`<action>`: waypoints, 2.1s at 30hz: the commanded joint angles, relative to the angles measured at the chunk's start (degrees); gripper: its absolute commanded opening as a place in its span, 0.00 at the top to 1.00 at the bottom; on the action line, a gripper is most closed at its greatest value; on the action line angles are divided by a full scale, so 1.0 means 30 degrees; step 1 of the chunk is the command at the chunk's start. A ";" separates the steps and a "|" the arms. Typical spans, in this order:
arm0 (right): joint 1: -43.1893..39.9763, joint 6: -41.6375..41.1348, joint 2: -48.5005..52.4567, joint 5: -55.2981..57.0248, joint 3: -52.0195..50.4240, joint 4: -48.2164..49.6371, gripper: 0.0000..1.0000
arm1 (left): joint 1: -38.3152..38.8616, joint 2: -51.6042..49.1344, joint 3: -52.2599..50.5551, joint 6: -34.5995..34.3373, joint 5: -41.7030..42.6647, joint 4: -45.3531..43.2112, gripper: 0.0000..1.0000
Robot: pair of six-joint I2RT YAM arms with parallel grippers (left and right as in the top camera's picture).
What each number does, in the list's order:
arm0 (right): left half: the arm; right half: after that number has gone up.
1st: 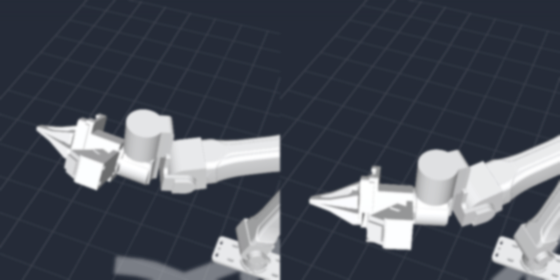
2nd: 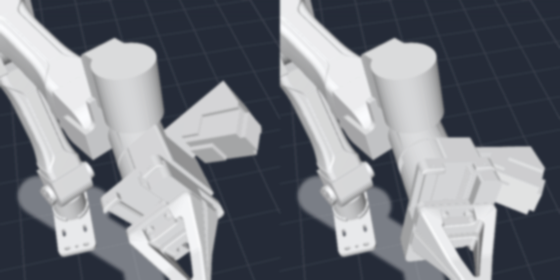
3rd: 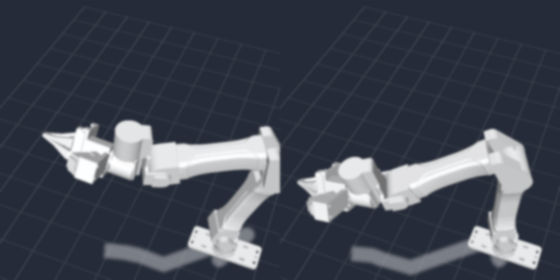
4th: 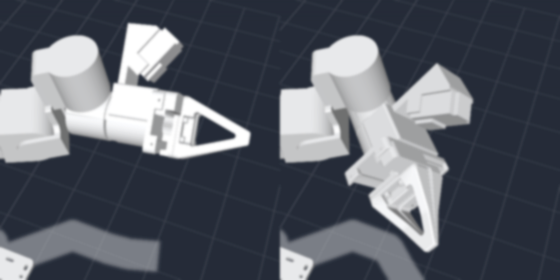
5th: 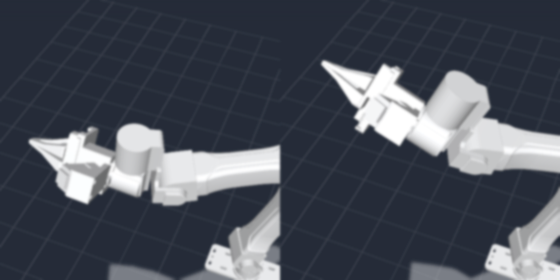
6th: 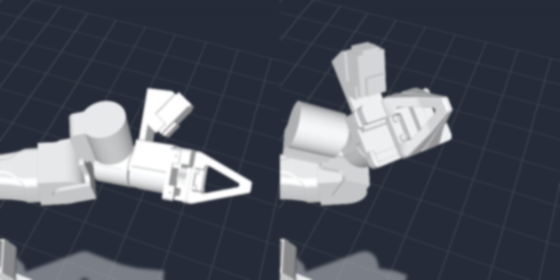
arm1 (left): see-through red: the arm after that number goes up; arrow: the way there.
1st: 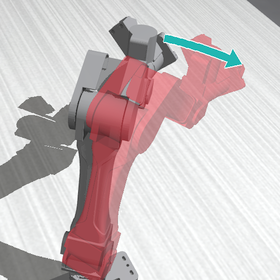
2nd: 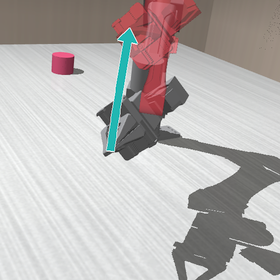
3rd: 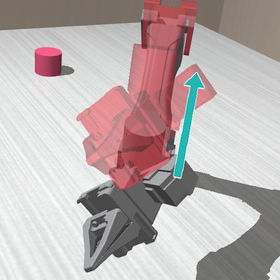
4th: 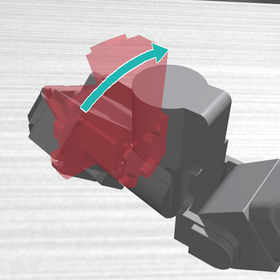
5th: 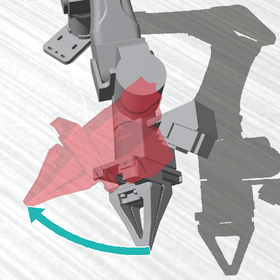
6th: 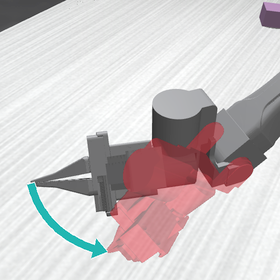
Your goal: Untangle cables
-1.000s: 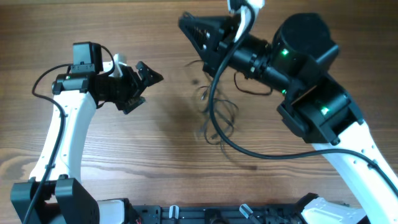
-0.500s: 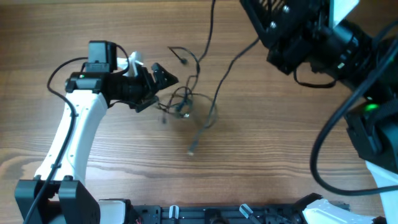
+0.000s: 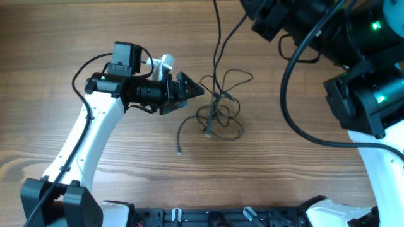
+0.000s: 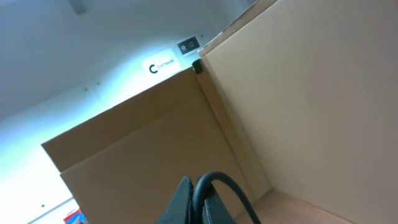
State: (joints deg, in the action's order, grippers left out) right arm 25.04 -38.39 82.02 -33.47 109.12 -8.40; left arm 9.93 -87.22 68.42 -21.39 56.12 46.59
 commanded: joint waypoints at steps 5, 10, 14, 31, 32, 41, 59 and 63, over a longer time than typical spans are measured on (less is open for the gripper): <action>-0.0729 -0.4663 -0.0262 -0.0321 0.0160 0.6280 0.96 | 0.0058 0.0066 0.0015 -0.0102 -0.0583 -0.0255 0.14; -0.0729 -0.7490 -0.0262 0.0255 0.0160 0.7876 0.96 | 0.0313 0.0066 0.0022 -0.1246 -0.3002 -0.0838 0.08; -0.0729 -0.8393 -0.0270 0.0641 0.0160 0.8779 0.96 | 0.0772 0.0029 0.0022 -0.1654 -0.3912 -0.1260 0.08; -0.1144 -1.3515 0.1734 -0.1690 0.0160 1.5766 0.96 | 0.1406 0.0029 0.0015 -0.2900 -0.4138 -0.1683 0.09; -0.1260 -1.2932 0.1719 -0.2419 0.0160 1.5577 0.96 | 0.1406 0.0029 0.0015 -0.2900 -0.4226 -0.1690 0.08; -0.2295 -0.1224 0.1712 0.1705 0.0160 -0.3373 0.96 | 0.1399 0.0029 0.0015 -0.3045 -0.7803 -0.0627 0.12; -1.2641 -0.0947 0.1741 0.2892 0.0124 -0.9457 0.96 | 0.0831 0.0029 0.0015 -0.6543 -1.6939 0.1304 0.00; -1.2422 0.0984 0.1923 0.1763 0.0124 -1.0877 0.96 | 0.0831 0.0029 0.0022 -0.6441 -1.4433 0.0007 0.00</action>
State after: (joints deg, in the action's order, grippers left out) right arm -13.47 -41.10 88.07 -23.77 108.99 -39.03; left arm 12.62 -87.22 68.42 -39.51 8.67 49.15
